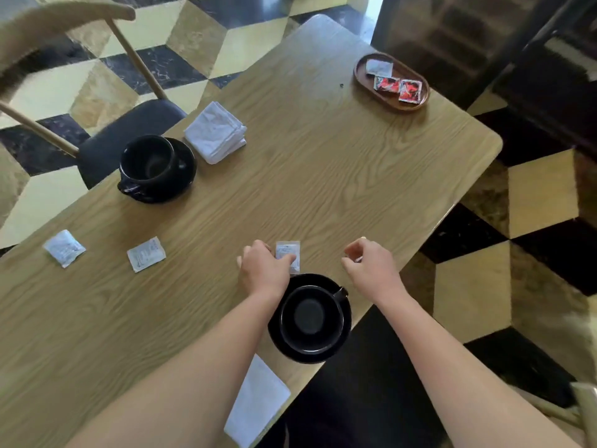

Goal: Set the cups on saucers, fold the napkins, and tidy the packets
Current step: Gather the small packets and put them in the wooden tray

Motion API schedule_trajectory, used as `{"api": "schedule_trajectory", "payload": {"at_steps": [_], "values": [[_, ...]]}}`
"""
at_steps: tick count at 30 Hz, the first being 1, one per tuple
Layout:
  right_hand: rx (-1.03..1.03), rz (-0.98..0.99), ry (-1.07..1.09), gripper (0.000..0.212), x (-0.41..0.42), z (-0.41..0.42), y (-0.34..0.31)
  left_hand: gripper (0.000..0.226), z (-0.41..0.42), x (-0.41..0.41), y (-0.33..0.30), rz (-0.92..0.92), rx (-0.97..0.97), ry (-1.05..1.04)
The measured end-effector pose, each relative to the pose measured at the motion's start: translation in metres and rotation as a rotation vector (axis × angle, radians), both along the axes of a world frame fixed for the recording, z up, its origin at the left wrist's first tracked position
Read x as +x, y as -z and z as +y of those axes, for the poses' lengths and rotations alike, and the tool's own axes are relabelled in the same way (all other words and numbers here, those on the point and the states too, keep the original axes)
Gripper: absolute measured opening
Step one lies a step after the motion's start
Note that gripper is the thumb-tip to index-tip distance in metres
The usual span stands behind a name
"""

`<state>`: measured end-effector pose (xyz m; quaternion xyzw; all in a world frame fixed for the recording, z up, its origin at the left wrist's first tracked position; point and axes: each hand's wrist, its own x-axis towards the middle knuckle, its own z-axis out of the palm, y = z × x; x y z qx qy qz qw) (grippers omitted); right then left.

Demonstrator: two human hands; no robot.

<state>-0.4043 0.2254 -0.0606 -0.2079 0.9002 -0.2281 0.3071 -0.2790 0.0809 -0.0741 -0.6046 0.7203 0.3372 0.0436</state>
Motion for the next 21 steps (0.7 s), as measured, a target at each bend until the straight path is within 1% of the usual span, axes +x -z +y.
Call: {"api": "schedule_trajectory", "payload": {"at_steps": [3, 5, 6, 8, 10, 11, 13, 14, 15, 16, 19, 21], "values": [[-0.028, -0.034, 0.007, 0.026, 0.009, -0.017, 0.003, 0.044, 0.002, -0.009, 0.002, -0.091, -0.018, 0.030], [-0.025, -0.085, -0.008, 0.032, 0.012, -0.035, 0.006, 0.037, 0.002, -0.012, 0.004, -0.105, -0.002, 0.049], [-0.008, -0.115, -0.018, 0.035, 0.014, -0.043, 0.007, 0.029, 0.002, -0.013, 0.004, -0.077, 0.025, 0.048], [0.017, -0.155, -0.031, 0.037, 0.017, -0.055, 0.010, 0.012, 0.001, -0.015, 0.001, 0.044, 0.089, 0.013], [0.013, -0.125, -0.029, 0.035, 0.019, -0.054, 0.009, 0.018, 0.002, -0.017, -0.003, 0.217, 0.161, -0.081], [0.012, -0.068, -0.023, 0.033, 0.019, -0.049, 0.007, 0.017, 0.002, -0.018, -0.007, 0.308, 0.233, -0.131], [0.049, 0.123, -0.016, 0.031, 0.016, -0.029, 0.005, 0.016, 0.002, -0.024, -0.012, 0.449, 0.387, -0.181], [0.084, 0.218, -0.009, 0.032, 0.013, -0.017, 0.005, 0.020, 0.003, -0.030, -0.015, 0.496, 0.458, -0.195], [0.127, 0.279, 0.011, 0.036, 0.010, -0.005, 0.005, 0.025, 0.005, -0.036, -0.017, 0.523, 0.520, -0.207], [0.166, 0.298, 0.043, 0.041, 0.008, 0.005, 0.006, 0.028, 0.008, -0.043, -0.019, 0.529, 0.568, -0.211], [0.215, 0.216, 0.130, 0.055, 0.000, 0.019, 0.009, 0.035, 0.018, -0.060, -0.021, 0.474, 0.656, -0.222], [0.215, 0.152, 0.164, 0.051, -0.006, 0.018, 0.012, 0.034, 0.023, -0.066, -0.020, 0.452, 0.675, -0.224]]}}
